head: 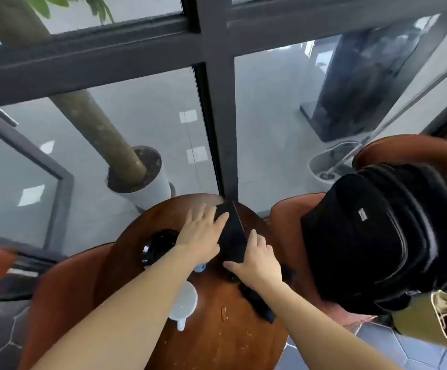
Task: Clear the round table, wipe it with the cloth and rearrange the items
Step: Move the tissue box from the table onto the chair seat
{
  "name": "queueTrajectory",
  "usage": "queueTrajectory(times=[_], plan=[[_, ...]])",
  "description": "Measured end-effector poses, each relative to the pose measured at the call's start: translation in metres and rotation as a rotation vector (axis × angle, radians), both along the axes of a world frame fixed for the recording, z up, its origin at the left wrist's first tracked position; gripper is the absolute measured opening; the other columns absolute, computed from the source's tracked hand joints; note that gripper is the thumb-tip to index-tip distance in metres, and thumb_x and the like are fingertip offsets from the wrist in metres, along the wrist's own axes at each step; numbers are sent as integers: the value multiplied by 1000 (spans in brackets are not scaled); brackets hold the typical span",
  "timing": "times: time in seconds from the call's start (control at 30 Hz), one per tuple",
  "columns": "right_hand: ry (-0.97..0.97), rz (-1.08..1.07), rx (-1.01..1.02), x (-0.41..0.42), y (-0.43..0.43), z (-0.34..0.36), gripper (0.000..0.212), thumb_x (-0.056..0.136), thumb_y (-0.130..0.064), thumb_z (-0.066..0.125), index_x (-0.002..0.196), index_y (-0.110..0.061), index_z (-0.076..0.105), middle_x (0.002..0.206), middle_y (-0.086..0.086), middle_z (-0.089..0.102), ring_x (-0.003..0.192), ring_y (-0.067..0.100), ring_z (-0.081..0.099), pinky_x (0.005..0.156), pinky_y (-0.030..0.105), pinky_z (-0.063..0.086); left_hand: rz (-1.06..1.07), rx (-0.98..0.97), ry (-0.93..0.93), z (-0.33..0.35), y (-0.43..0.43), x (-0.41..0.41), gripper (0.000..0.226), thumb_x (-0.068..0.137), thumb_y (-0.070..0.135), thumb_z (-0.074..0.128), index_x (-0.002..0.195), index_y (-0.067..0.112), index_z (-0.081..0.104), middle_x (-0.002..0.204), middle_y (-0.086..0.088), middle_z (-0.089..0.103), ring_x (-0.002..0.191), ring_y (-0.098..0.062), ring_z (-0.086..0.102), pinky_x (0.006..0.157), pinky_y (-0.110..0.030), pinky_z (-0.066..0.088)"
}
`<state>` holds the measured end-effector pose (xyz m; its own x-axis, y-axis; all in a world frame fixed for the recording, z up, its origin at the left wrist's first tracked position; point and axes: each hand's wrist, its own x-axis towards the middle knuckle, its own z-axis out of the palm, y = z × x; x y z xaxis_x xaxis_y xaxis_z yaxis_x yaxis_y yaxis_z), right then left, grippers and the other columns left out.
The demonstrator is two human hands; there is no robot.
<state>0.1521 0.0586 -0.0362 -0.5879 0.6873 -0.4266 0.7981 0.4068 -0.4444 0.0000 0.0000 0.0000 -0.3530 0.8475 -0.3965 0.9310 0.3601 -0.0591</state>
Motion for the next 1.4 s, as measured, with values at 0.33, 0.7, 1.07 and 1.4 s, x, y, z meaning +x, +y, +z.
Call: queueTrajectory(times=[0.33, 0.7, 1.07, 1.4], plan=[[-59, -61, 31, -23, -20, -31, 114, 82, -50, 75, 159, -16, -1, 158, 6, 33, 139, 29, 42, 99, 39, 54, -299, -143, 79, -41, 40, -28, 111, 83, 3, 73, 158, 42, 0, 169, -10, -10, 154, -41, -6, 121, -61, 20], [26, -43, 16, -18, -5, -16, 100, 83, -35, 72, 159, -21, 9, 152, 1, 39, 127, 26, 49, 101, 40, 49, -398, -17, -78, -48, 43, -49, 82, 85, -2, 68, 151, 28, 30, 161, -4, 23, 156, -30, 1, 113, -54, 39], [131, 135, 193, -28, 14, 48, 99, 78, -33, 76, 158, -26, 17, 155, -2, 40, 133, 24, 45, 111, 40, 43, -171, 258, -9, 19, 10, -58, 82, 82, 12, 74, 149, 32, 32, 158, -1, 31, 151, -30, 14, 112, -51, 41], [318, 419, 290, -73, -5, 112, 82, 77, -39, 76, 147, -25, 36, 140, -2, 52, 122, 21, 51, 102, 37, 45, 71, 408, 160, 87, -71, -81, 81, 66, 27, 84, 138, 27, 46, 139, -5, 48, 132, -34, 37, 92, -52, 49]])
